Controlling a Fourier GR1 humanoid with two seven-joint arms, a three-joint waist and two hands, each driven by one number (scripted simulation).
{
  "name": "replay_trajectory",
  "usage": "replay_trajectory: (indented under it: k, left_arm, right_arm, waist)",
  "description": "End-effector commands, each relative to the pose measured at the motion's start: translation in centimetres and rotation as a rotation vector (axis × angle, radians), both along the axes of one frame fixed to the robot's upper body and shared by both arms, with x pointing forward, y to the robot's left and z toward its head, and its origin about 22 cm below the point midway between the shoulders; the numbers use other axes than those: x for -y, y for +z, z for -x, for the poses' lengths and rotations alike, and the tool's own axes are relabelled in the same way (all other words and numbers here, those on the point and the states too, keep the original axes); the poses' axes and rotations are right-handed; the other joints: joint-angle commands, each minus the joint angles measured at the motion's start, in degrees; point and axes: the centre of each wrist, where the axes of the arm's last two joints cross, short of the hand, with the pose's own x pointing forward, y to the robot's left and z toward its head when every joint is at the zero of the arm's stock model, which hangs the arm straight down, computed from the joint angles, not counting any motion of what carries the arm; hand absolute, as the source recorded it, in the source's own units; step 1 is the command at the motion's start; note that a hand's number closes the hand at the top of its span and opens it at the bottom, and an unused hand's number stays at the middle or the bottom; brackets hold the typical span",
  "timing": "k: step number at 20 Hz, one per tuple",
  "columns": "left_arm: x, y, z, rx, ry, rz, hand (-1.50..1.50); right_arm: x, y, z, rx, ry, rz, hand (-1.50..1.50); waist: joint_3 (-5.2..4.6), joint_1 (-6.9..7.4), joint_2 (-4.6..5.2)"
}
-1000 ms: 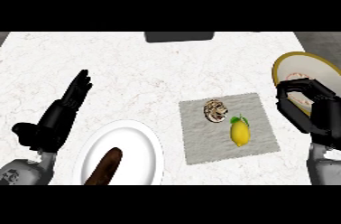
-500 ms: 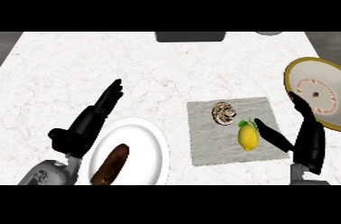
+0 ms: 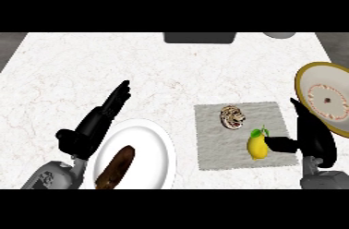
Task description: Pick the lemon from the placemat and place it in the bowl
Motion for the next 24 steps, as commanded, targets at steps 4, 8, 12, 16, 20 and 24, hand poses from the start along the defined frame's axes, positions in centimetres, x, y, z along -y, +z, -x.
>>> replay_trajectory:
  k: [4, 8, 12, 16, 20, 24]
  left_arm:
    - [-0.2, 0.0, -0.4, 0.006, -0.016, -0.002, 0.0]
    - [0.4, 0.0, 0.0, 0.006, -0.013, -0.006, 0.0]
    - [1.4, -1.0, 0.5, 0.005, -0.013, 0.002, 0.0]
    - [-0.7, -0.5, -0.4, -0.015, -0.001, -0.011, 0.0]
    - [0.6, -0.3, -0.4, 0.003, -0.002, 0.017, 0.0]
    - [1.5, 0.2, 0.5, -0.008, -0.01, 0.019, 0.0]
  right_arm:
    - [-4.4, 5.7, -2.7, -0.393, 0.038, -0.026, -1.5]
    - [-7.2, 6.8, -4.2, -0.483, 0.011, -0.085, -1.5]
    - [-7.3, 7.1, -4.9, -0.515, -0.006, -0.093, -1.5]
    - [-7.5, 6.6, -6.0, -0.551, -0.007, -0.082, -1.5]
    - [-8.6, 6.4, -6.3, -0.525, 0.001, -0.037, -1.5]
    - [-10.2, 6.7, -4.9, -0.482, -0.007, 0.008, -1.5]
  waist:
    - [0.17, 0.15, -0.07]
    - [0.29, 0.4, -0.08]
    - [0.34, -0.22, -0.06]
    - [0.37, -0.15, 0.08]
    - [0.4, -0.09, 0.1]
    - [0.42, -0.28, -0.17]
